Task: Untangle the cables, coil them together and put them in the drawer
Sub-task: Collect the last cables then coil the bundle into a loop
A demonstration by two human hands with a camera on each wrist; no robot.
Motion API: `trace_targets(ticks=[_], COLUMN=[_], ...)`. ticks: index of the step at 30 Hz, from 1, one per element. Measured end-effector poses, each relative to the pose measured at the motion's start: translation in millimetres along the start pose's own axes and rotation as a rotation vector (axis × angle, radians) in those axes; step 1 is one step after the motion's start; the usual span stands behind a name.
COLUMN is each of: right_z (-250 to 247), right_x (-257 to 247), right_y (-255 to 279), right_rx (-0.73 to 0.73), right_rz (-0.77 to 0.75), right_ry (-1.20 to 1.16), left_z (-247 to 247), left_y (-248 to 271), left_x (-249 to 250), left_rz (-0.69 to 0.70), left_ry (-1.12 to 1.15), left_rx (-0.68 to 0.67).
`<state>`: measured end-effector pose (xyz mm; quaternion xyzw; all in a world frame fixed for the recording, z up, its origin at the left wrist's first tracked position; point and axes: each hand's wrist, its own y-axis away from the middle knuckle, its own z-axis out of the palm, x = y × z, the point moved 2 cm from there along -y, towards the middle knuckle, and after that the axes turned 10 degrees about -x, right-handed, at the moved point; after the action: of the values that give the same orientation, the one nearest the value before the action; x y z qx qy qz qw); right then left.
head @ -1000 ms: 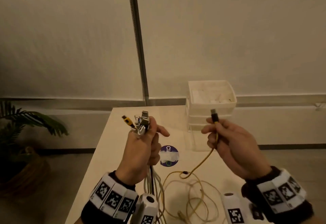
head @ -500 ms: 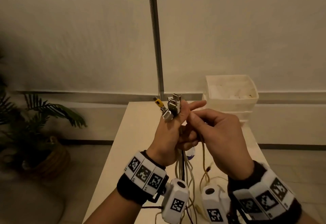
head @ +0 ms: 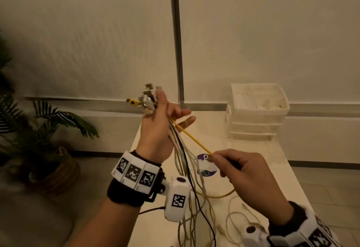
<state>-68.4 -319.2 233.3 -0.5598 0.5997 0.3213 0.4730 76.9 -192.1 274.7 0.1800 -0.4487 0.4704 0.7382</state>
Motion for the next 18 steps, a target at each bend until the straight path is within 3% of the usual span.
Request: trace_targets(ticks=[4,8,13,18], right_z=[-17,-42,-45,-34], right_x=[21,35,26,4], right_y=[14,22,14,-1], right_rx=[-0.099,-0.150,-0.095,-0.093], right_rz=[0.091,0.141,0.085,-0.023], right_ry=[0.081,0.146,0.162,0.219], left_z=[-29,-50,-18,15], left_y=[-3,5,28,50], left_x=[32,58,25,-31], left_rz=[0.033,0.066,-0.092,-0.160], left_ry=[0.084,-0.039,-0.428,-0.815], left_rx=[0.043,0.031,-0.252,-0.477])
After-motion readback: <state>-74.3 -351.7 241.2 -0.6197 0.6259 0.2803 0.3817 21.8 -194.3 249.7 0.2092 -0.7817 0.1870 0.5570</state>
